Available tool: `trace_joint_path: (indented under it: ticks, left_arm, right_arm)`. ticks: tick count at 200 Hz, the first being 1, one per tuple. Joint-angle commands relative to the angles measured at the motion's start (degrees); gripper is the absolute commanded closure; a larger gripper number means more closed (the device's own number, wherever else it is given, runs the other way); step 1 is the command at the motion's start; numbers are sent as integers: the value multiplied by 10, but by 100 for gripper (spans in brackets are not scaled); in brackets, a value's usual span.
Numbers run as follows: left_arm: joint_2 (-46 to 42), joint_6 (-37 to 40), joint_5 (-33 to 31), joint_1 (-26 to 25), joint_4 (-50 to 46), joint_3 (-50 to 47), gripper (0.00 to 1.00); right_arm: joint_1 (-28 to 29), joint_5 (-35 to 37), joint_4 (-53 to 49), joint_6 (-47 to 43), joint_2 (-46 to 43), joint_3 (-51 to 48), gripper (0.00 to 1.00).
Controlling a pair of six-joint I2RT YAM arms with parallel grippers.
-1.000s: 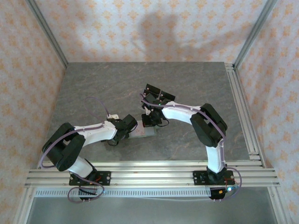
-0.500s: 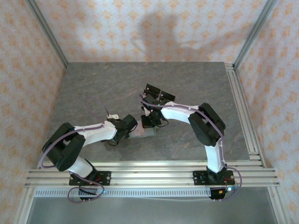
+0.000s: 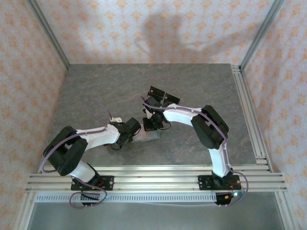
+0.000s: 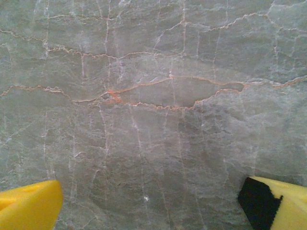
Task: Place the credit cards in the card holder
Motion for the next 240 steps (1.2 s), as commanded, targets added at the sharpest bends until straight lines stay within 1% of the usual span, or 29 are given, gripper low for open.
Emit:
trace_joint_path:
  ticks: [1, 67, 99, 138, 171, 203, 240]
  left_arm:
    - [23, 0, 18, 6, 38, -12, 0]
    - [25, 1, 19, 6, 34, -5, 0]
    - [20, 1, 15, 6, 24, 1, 0]
    - [-11, 1, -1, 7, -4, 9, 0]
    - [-35, 2, -12, 10, -23, 12, 0]
    - [-47, 3, -18, 15, -33, 11, 0]
    - [-53, 3, -21, 19, -36, 7, 0]
  right_arm:
    - [9, -21, 2, 5, 13, 19, 100]
    - [15, -74, -9, -6, 26, 40, 100]
    - [15, -81, -13, -11, 25, 39, 100]
    - [13, -42, -11, -11, 1, 16, 85]
    - [7, -18, -6, -6, -31, -8, 81]
    - [7, -15, -6, -3, -50, -21, 81]
    - [10, -27, -2, 1, -57, -24, 93]
